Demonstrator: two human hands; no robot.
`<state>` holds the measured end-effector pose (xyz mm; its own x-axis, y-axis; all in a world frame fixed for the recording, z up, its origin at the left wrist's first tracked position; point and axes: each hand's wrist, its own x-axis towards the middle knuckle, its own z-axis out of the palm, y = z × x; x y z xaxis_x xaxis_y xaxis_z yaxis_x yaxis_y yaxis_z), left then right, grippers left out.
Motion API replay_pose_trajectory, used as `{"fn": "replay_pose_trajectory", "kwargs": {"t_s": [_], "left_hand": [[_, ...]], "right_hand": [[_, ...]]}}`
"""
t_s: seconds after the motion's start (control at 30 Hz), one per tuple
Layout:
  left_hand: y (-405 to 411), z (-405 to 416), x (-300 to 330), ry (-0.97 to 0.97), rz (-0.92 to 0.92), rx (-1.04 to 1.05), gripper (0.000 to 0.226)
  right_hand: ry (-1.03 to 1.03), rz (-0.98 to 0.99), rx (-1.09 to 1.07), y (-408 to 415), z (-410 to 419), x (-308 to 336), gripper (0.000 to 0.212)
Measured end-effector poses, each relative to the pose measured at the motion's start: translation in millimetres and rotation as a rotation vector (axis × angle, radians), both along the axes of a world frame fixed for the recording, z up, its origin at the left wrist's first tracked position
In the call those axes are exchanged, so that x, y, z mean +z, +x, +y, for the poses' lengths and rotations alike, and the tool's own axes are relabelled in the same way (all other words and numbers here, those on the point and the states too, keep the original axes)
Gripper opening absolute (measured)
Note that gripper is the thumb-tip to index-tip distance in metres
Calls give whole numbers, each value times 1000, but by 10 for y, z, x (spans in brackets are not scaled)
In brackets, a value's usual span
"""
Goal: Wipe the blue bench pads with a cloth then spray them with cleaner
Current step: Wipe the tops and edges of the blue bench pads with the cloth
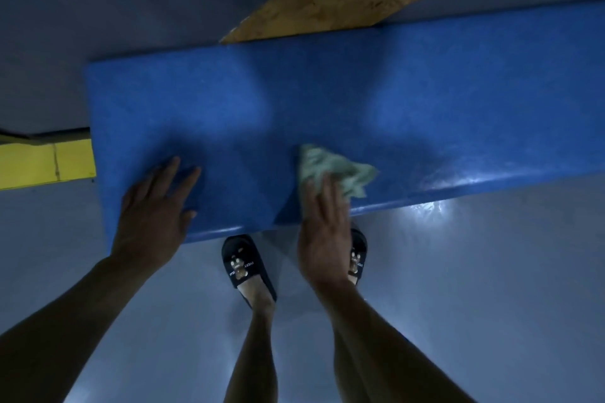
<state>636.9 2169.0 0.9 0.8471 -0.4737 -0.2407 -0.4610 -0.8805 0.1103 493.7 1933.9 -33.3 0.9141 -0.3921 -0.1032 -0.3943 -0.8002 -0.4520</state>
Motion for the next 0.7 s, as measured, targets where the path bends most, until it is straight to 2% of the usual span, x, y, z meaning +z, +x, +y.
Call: {"fn": "replay_pose_trajectory", "kwargs": {"t_s": [0.1, 0.17, 0.23, 0.3, 0.4, 0.47, 0.53, 0.6, 0.7], "left_hand": [[57, 20, -15, 5, 52, -3, 83], [102, 14, -36, 4, 94, 14, 86], [125, 19, -67, -5, 123, 23, 88], [125, 32, -87, -18, 132, 17, 88], [133, 32, -67, -37, 106, 4, 86], [149, 15, -52, -57, 96, 5, 85], [177, 10, -34, -59, 84, 1, 84], [201, 12, -14, -50, 80, -16, 84], [262, 10, 17, -12, 117, -26, 86]], "right_hand": [[-87, 24, 601, 31, -315, 37, 76], [-220, 40, 809, 96, -853, 30, 74], [-256, 66, 683, 112, -1335, 37, 66], [-202, 64, 334, 45, -1569, 53, 58], [-129, 20, -166, 11, -1214, -42, 54], [-92, -32, -249, 117, -681, -82, 55], [-50, -38, -112, 179, -103, -57, 58], [-32, 32, 182, 144, 271, 9, 64], [-117, 80, 620, 167, -11, 54, 71]]}}
